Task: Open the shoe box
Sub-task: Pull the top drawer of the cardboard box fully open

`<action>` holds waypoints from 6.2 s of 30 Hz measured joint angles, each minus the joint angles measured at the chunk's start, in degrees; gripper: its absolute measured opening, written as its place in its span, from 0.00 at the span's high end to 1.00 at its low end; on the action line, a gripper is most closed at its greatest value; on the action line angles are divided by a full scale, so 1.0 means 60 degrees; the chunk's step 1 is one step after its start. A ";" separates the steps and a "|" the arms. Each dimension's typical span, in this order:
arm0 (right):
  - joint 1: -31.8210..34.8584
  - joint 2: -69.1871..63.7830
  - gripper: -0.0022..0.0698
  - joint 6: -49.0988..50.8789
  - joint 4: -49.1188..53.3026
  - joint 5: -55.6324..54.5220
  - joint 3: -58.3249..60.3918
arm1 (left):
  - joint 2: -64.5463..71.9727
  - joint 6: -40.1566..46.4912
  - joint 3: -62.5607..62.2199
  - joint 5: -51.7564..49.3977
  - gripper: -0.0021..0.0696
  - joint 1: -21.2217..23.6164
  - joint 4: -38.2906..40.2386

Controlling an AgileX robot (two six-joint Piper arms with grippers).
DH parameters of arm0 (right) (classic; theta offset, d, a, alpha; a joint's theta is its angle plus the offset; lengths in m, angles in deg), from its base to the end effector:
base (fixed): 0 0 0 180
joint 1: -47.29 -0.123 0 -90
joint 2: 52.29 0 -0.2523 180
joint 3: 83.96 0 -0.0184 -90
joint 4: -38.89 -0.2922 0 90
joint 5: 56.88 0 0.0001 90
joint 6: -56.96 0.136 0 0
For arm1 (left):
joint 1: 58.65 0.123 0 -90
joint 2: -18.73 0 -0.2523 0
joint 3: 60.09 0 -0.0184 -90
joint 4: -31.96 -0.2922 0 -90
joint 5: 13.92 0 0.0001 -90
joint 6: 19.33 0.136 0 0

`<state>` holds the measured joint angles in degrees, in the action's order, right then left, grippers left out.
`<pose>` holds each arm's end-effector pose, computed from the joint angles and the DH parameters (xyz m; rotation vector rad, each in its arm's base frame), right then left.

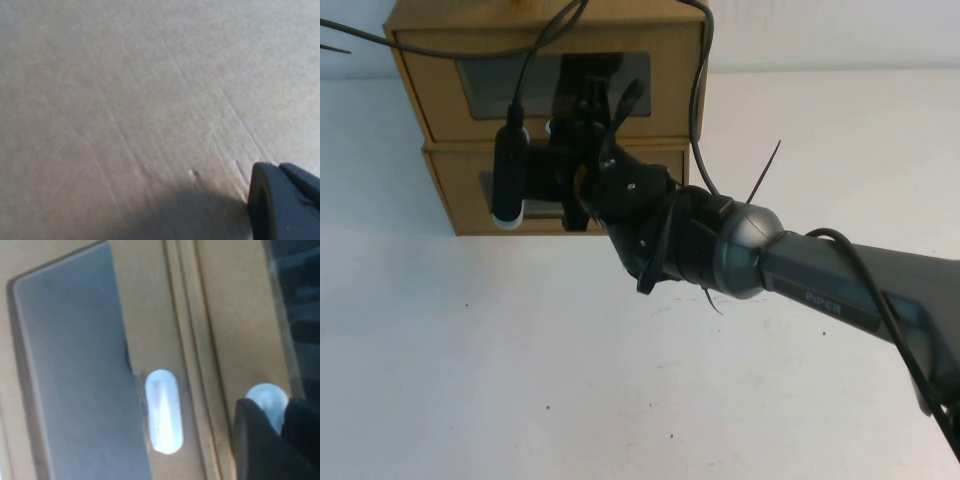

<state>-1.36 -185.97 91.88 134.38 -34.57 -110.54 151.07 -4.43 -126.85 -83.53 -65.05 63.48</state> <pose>0.4222 0.4018 0.2049 -1.3288 1.2723 -0.5055 0.5057 -0.1238 0.3676 0.4426 2.2222 -0.6201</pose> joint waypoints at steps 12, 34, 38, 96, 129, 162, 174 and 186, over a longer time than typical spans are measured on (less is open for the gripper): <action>0.0113 -0.0113 0.80 0.0000 0.0043 -0.0088 -0.0096 | 0.0000 0.0019 0.0000 0.0000 0.98 0.0000 0.0000; 0.0109 -0.0113 0.89 -0.0467 -0.0491 -0.0037 -0.0137 | 0.0000 0.0038 0.0000 0.0000 0.98 0.0000 0.0000; -0.0016 -0.0004 0.95 -0.1489 -0.1210 0.0266 0.0018 | 0.0000 0.0038 0.0000 0.0000 0.98 0.0000 0.0000; -0.0339 0.0715 0.77 0.0211 -0.0213 0.0405 0.1107 | 0.0014 0.0072 0.0000 -0.0116 0.98 -0.0040 0.0064; -0.0072 0.0095 0.95 0.0426 -0.0066 0.0727 0.0377 | 0.0014 0.0257 0.0000 -0.0079 0.98 -0.0055 0.0014; -0.0732 0.1607 0.98 -0.0036 -0.0648 0.1365 0.2905 | 0.0014 0.0224 -0.0016 -0.0210 0.98 -0.0152 -0.0004; -0.0796 0.1808 0.99 0.0989 -0.0149 0.1344 0.3023 | -0.0331 0.0224 0.0002 -0.0304 0.98 -0.0152 -0.0430; -0.0757 0.1808 0.54 0.1211 -0.0130 0.1834 0.3023 | -0.0941 0.0224 0.0002 -0.0464 0.98 -0.0354 -0.0838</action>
<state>-5.90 -175.12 99.14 133.60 -23.57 -92.41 145.43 -3.09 -126.84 -86.31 -67.18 58.45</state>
